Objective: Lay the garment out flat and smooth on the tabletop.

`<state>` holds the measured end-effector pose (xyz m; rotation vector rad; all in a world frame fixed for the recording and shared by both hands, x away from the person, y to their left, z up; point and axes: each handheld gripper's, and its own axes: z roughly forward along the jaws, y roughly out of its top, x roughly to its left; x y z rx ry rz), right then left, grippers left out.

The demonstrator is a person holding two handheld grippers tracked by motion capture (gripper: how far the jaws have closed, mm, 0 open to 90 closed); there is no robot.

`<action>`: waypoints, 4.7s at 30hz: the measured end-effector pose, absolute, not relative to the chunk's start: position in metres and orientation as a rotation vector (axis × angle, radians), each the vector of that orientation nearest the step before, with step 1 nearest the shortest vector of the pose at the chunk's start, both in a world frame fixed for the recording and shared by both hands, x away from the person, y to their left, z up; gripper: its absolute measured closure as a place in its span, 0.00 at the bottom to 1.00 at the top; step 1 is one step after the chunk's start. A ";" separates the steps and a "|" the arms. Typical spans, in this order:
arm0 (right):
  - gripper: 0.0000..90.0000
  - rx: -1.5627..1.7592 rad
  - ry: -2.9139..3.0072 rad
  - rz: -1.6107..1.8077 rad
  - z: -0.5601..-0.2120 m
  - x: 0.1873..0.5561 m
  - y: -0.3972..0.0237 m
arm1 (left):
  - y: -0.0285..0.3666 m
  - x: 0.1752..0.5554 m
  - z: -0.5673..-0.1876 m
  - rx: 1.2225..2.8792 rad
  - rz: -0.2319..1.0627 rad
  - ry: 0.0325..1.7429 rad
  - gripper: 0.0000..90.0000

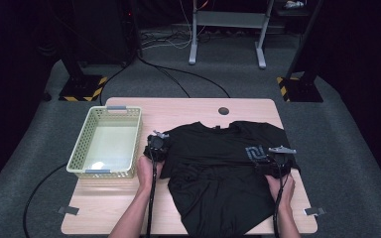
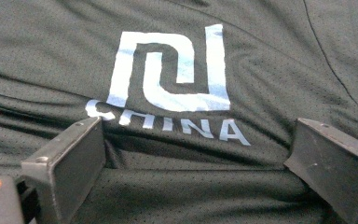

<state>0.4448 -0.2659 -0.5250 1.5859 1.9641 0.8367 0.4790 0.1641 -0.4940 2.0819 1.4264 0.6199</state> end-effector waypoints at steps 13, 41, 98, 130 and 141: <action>0.04 1.596 1.956 0.830 -0.525 0.443 -0.266 | 0.177 0.442 -0.489 2.083 0.885 1.496 0.74; 0.02 1.579 2.003 0.819 -0.524 0.430 -0.258 | 0.178 0.425 -0.496 1.930 0.549 1.433 0.26; 0.00 1.627 2.105 0.715 -0.514 0.537 -0.231 | 0.155 0.532 -0.518 2.008 0.517 1.487 0.06; 0.01 1.537 2.127 0.887 -0.499 0.445 -0.222 | 0.123 0.430 -0.494 2.086 0.415 1.176 0.02; 0.01 1.491 2.110 0.860 -0.523 0.419 -0.222 | 0.140 0.399 -0.528 2.091 0.484 1.171 0.03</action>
